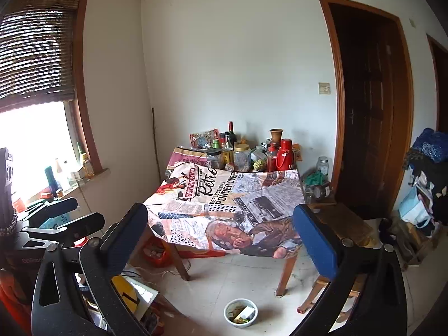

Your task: Collect trash

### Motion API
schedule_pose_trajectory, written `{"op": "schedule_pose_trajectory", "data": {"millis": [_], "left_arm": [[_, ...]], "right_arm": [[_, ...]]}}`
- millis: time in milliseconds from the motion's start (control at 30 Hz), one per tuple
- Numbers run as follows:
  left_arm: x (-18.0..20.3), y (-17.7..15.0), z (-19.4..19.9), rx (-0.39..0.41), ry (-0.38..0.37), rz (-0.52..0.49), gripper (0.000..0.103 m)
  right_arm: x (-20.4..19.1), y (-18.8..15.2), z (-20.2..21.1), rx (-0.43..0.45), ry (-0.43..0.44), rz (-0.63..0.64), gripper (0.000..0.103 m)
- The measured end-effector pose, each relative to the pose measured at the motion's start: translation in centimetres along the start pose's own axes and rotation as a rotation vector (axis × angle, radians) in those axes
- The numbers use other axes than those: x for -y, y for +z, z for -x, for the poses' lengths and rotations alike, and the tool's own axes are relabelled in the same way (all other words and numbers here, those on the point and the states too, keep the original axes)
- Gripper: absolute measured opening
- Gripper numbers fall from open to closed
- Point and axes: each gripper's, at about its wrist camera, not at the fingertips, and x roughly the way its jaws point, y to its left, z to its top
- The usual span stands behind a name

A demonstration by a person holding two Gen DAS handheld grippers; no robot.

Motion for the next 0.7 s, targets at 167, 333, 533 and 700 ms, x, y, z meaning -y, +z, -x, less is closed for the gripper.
{"op": "schedule_pose_trajectory", "data": {"millis": [167,333,533,700], "left_arm": [[0.0,-0.3,1.3,0.013,-0.009,-0.002,0.101],[0.2,-0.1,1.8,0.023,-0.011,-0.011,0.101],[0.6,-0.1,2.1,0.033,-0.021,-0.020,0.101],[1.0,-0.1,2.0,0.040,-0.023,-0.027,0.101]], "right_arm": [[-0.9,0.1,1.1,0.005,-0.009,0.029,0.103],[-1.2,-0.1,1.8,0.008,-0.005,0.046,0.103],[-1.3,-0.4,2.5,0.003,-0.007,0.055,0.103],[-1.1,-0.3,2.7,-0.005,-0.009,0.050,0.103]]}}
